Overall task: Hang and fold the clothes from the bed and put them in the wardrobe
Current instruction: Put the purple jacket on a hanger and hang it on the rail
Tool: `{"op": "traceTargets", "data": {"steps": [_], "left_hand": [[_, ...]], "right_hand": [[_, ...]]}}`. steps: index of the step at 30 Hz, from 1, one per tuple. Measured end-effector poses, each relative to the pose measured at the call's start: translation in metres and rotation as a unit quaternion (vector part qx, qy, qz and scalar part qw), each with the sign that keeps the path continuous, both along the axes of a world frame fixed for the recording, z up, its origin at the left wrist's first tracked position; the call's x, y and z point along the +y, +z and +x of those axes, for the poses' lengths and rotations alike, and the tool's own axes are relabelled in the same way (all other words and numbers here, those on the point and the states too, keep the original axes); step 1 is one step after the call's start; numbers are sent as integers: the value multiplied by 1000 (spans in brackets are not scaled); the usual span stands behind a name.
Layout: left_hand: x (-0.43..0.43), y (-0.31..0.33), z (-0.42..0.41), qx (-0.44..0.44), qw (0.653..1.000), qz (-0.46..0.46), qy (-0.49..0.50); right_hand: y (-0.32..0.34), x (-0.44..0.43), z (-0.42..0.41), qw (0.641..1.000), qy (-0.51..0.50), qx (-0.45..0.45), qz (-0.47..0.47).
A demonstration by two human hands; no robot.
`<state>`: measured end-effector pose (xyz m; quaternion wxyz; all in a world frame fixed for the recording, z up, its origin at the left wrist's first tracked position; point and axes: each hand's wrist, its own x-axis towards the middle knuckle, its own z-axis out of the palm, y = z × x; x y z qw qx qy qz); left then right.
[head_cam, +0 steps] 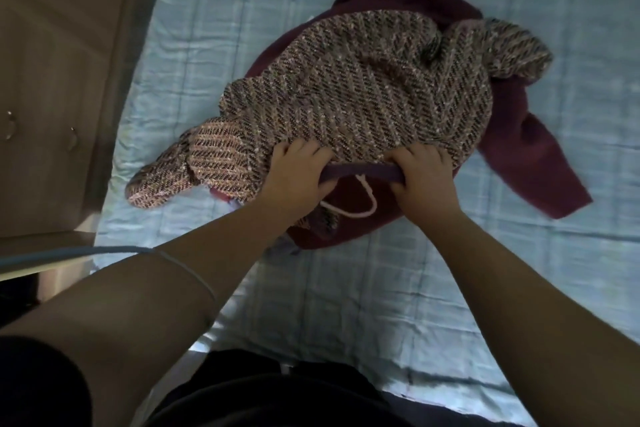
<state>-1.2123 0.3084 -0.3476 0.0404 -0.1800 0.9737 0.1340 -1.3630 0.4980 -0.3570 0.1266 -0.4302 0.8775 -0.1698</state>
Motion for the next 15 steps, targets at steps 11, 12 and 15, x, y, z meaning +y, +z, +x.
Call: {"op": "traceTargets", "data": {"steps": [11,12,15], "left_hand": [[-20,168,71,101,982,130,90],[-22,185,79,110,981,135,88],[-25,235,112,155,975,149,66]], "right_hand": [[152,7,60,990,75,-78,-90],[168,5,66,989,81,-66,-105],[216,-2,94,987,78,-16,-137]]}}
